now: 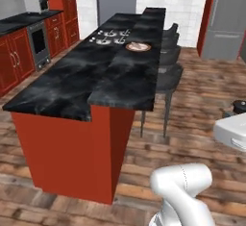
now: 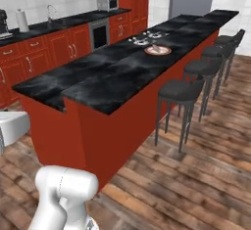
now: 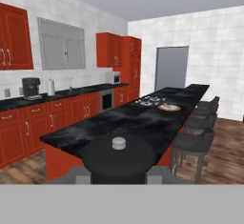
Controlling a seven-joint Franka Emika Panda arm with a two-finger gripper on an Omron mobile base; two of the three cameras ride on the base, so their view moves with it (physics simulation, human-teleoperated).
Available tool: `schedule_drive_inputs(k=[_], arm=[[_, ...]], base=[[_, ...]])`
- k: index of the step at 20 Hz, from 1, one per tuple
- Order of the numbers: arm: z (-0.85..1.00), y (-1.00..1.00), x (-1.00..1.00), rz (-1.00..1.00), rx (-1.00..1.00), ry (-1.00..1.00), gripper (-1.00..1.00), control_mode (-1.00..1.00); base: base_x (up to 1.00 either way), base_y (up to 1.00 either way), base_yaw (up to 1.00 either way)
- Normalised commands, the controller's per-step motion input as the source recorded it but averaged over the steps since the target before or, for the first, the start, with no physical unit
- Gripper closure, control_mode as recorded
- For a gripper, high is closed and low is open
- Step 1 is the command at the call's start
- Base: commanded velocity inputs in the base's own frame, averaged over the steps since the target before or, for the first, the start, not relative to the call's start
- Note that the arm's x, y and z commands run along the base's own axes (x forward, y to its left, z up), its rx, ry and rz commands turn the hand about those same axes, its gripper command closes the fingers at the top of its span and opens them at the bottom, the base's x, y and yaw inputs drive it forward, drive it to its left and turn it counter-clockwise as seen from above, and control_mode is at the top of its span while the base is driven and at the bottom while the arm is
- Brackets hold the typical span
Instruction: Retrieve the shaker from the cabinet and place it next the steak on a plate on the dining table.
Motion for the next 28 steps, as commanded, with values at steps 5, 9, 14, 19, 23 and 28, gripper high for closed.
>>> schedule_drive_inputs(k=[5,9,14,19,23,28], arm=[[0.00,0.00,0.00,0.00,0.00,0.00,1.00,1.00],[0.00,0.00,0.00,0.00,0.00,0.00,1.00,1.00],[0.00,0.00,0.00,0.00,0.00,0.00,1.00,1.00],[0.00,0.00,0.00,0.00,0.00,0.00,1.00,1.00],[0.00,0.00,0.00,0.00,0.00,0.00,1.00,1.00],[0.00,0.00,0.00,0.00,0.00,0.00,1.00,1.00]], base=[[0.81,-1.00,0.34],[1.00,-0.94,0.26],[1.00,-0.68,0.15],[1.00,-0.27,0.01],[1.00,-0.55,0.06],[1.00,-0.06,0.06]])
